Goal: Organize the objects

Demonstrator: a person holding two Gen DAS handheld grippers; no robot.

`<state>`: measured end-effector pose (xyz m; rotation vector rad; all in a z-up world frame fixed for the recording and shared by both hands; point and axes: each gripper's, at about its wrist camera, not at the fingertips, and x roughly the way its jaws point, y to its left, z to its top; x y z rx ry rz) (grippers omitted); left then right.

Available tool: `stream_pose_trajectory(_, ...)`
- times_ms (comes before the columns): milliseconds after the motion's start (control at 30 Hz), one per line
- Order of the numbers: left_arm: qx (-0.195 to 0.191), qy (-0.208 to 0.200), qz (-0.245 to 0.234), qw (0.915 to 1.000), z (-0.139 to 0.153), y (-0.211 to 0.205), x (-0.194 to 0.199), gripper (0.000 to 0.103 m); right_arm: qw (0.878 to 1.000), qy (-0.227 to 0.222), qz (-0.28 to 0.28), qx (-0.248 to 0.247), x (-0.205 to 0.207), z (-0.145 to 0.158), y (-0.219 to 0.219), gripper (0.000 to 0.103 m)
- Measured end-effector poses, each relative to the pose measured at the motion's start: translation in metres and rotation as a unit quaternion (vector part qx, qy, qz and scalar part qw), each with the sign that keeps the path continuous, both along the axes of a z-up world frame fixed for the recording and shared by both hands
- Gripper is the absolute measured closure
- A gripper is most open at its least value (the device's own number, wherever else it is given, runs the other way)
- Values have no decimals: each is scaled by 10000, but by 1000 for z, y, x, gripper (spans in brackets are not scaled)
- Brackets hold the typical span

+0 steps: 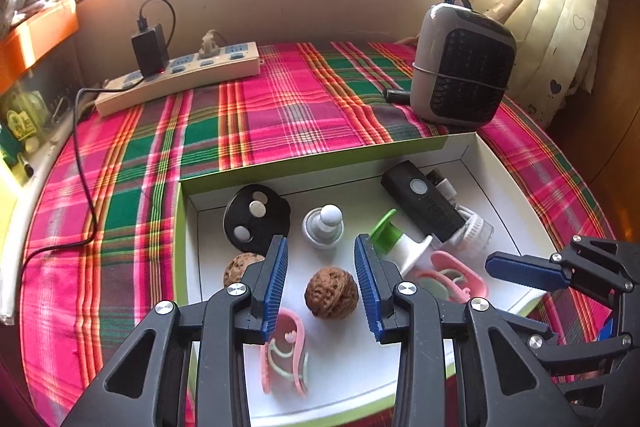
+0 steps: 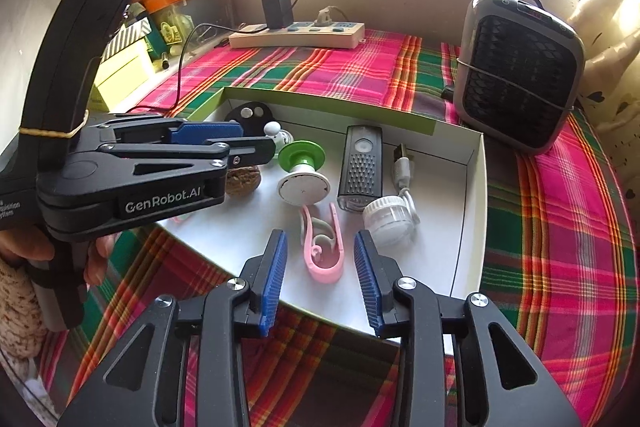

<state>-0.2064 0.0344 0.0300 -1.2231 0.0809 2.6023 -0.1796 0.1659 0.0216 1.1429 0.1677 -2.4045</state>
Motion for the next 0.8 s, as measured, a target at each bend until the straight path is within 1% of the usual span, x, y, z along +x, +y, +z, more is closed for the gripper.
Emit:
stream_pose_trajectory(67, 10, 24, 28, 10000, 3, -1, 6, 70, 10000, 22, -33, -4, 3, 1, 0, 66)
stream_pose_trajectory(167, -103, 149, 52, 9998, 8, 0, 17, 70, 9999, 53, -69, -51, 8, 4, -1, 65)
stream_pose_trajectory(333, -106, 229, 130, 9996, 16, -2, 34, 70, 9998, 175, -107, -21, 18, 9, -3, 62)
stream_pose_trajectory(433, -78, 237, 197, 9995, 18, -3, 44, 70, 9997, 198, -151, -83, 23, 12, -1, 61)
stream_pose_trajectory(533, -194, 309, 308, 9989, 19, -4, 55, 70, 9994, 232, -227, -98, 29, 14, 0, 61)
stream_pose_trajectory(633, -125, 303, 369, 9988, 20, -8, 67, 70, 9992, 257, -290, -123, 35, 16, 3, 61)
stream_pose_trajectory(733, -209, 361, 450, 9981, 20, -9, 77, 70, 9988, 301, -355, -135, 41, 17, 5, 60)
stream_pose_trajectory(800, -251, 349, 510, 9978, 19, -10, 83, 70, 9986, 305, -402, -146, 45, 17, 6, 56)
